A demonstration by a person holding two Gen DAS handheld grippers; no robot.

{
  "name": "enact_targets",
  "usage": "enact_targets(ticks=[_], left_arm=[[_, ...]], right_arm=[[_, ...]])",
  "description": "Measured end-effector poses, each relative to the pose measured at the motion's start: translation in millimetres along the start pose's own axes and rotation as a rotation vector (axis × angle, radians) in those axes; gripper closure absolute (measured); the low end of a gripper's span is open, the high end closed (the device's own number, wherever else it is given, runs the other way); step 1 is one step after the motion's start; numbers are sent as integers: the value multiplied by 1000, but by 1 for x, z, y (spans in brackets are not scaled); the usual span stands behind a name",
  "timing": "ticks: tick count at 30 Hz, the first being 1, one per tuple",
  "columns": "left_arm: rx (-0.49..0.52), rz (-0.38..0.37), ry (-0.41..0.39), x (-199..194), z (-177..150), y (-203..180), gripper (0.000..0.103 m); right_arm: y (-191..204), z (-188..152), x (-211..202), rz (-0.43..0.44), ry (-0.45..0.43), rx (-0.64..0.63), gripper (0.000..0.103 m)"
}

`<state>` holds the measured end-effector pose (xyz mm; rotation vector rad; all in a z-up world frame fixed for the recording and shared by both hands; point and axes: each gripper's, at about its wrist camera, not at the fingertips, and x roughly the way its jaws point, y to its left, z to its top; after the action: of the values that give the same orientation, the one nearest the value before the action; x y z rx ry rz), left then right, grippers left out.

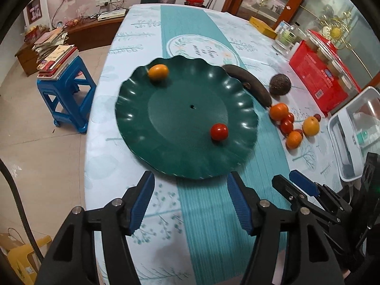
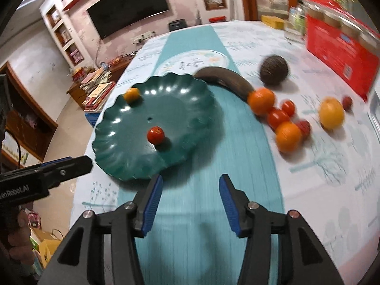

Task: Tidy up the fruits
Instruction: 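Move both open grippers back toward the remaining fruit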

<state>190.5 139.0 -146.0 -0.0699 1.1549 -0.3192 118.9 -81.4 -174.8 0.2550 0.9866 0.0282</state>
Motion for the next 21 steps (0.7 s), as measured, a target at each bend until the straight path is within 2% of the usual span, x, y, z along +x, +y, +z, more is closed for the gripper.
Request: enact_targets(ticks=[2,10,21], left_arm=[[9,9,7,-1,-6,-11,37],[13,21,27,0,-20,-59,36],[-20,37,6,6,-17,-130,29]], right_arm=[[-13,-5,-5,-10,5,23,53],[-71,-18,-23,-17,34,84,50],[-139,-1,-42,4,48,61,39]])
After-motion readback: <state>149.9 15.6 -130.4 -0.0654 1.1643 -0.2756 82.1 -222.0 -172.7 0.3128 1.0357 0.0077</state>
